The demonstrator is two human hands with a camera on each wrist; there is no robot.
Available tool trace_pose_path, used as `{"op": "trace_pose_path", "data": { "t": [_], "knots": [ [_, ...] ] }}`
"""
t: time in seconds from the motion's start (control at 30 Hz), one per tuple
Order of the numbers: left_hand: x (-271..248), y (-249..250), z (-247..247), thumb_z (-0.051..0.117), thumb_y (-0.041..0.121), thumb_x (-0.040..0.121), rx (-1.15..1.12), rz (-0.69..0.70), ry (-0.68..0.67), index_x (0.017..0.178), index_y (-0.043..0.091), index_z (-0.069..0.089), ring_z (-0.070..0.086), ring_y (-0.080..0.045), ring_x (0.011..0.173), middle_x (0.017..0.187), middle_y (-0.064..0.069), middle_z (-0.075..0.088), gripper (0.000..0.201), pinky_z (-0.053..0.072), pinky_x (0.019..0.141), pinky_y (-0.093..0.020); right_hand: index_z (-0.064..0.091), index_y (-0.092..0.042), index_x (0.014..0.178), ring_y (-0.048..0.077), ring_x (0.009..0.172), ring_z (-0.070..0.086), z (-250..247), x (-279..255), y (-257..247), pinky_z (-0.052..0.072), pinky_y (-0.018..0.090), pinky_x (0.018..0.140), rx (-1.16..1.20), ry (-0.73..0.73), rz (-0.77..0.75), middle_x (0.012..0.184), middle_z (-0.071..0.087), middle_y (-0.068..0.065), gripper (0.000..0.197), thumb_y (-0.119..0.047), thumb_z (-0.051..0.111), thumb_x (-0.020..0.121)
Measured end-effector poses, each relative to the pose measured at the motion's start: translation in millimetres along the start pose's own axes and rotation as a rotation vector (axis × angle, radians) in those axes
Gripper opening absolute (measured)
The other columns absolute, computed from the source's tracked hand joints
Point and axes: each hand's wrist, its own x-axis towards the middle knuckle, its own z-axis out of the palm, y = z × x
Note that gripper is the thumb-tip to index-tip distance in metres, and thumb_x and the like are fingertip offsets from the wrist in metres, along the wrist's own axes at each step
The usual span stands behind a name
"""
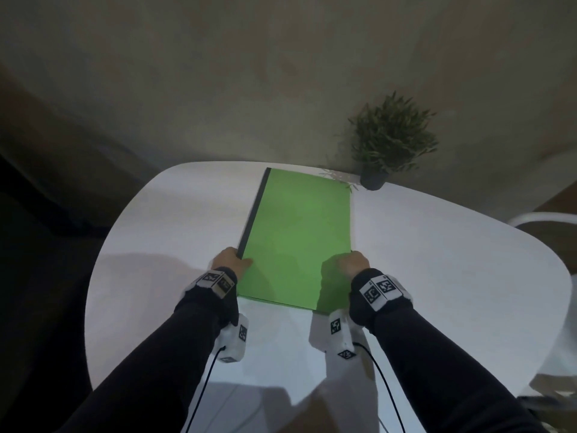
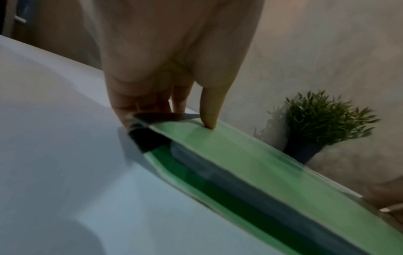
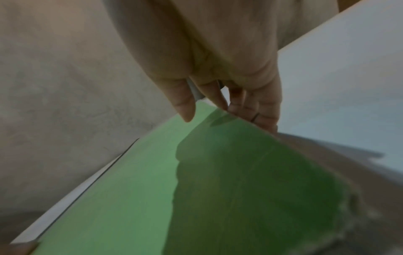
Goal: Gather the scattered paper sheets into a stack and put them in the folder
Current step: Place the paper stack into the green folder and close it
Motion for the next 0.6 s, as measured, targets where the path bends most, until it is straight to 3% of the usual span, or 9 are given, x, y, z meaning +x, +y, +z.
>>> {"op": "trace_pose_path", "data": {
  "t": [0.07,0.13,0.17,0.23,0.33,0.4,0.47,0.6],
  "knots": [
    [1,-1,-3,0.067,0.027,0.085,-0.021,-0.022,-0.005,0.116,0.001,0.060,0.060,-0.031,0.109,0.118,-0.017,0.063,0.040,0.046,0.092,-0.033,0.059,0.003,0.113,0.030,0.113,0.056,4,4,0,0.042,0.030,0.086,0.004,0.012,-0.023,0.116,0.059,0.017,0.028,-0.011,0.041,0.097],
    [2,-6,-6,0.071,0.026,0.082,-0.051,-0.055,-0.017,0.110,0.000,0.063,0.061,-0.032,0.105,0.113,-0.018,0.066,0.039,0.047,0.091,-0.034,0.059,-0.004,0.084,0.026,0.096,0.057,3,4,-3,0.038,0.025,0.073,-0.045,0.010,-0.058,0.095,0.060,0.013,0.021,-0.010,0.043,0.095],
    [3,-10,-6,0.071,0.025,0.081,-0.071,-0.078,-0.012,0.109,0.000,0.063,0.061,-0.031,0.105,0.113,-0.018,0.066,0.039,0.047,0.089,-0.034,0.057,-0.005,0.078,0.024,0.093,0.056,5,6,-8,0.038,0.025,0.072,-0.047,0.011,-0.068,0.090,0.060,0.010,0.021,-0.009,0.043,0.094],
    [4,-18,-11,0.070,0.023,0.083,-0.097,-0.120,0.032,0.114,0.000,0.058,0.059,-0.031,0.108,0.116,-0.017,0.063,0.041,0.045,0.086,-0.032,0.061,0.002,0.102,0.028,0.104,0.058,5,-1,-25,0.044,0.029,0.083,-0.002,-0.017,-0.112,0.106,0.062,0.016,0.022,-0.007,0.043,0.095],
    [7,-32,-28,0.066,0.015,0.086,-0.131,-0.130,0.136,0.131,0.007,0.043,0.057,-0.033,0.110,0.121,-0.018,0.060,0.051,0.044,0.088,-0.033,0.037,0.005,0.136,0.033,0.123,0.049,10,-13,-52,0.042,0.036,0.102,0.138,-0.060,-0.209,0.134,0.048,0.021,0.042,-0.002,0.044,0.094],
    [21,-45,-42,0.062,0.011,0.087,-0.081,-0.093,0.157,0.138,0.014,0.040,0.057,-0.035,0.111,0.122,-0.019,0.058,0.055,0.044,0.090,-0.034,0.033,-0.001,0.139,0.034,0.123,0.048,17,-18,-69,0.043,0.039,0.103,0.134,-0.113,-0.292,0.137,0.045,0.020,0.048,-0.002,0.046,0.093],
    [40,-56,-51,0.057,0.014,0.090,0.017,-0.070,0.152,0.140,0.020,0.044,0.054,-0.035,0.113,0.124,-0.021,0.054,0.052,0.042,0.097,-0.033,0.043,-0.005,0.136,0.035,0.118,0.052,26,-19,-84,0.046,0.041,0.100,0.004,-0.138,-0.330,0.135,0.046,0.021,0.043,-0.007,0.045,0.093],
    [60,-60,-57,0.053,0.024,0.093,0.098,-0.096,0.105,0.120,0.031,0.056,0.048,-0.035,0.118,0.126,-0.015,0.042,0.028,0.038,0.100,-0.031,0.045,-0.016,0.137,0.036,0.119,0.047,31,-20,-102,0.043,0.039,0.103,-0.301,-0.072,-0.349,0.133,0.039,0.021,0.043,-0.010,0.039,0.095]
  ]
}}
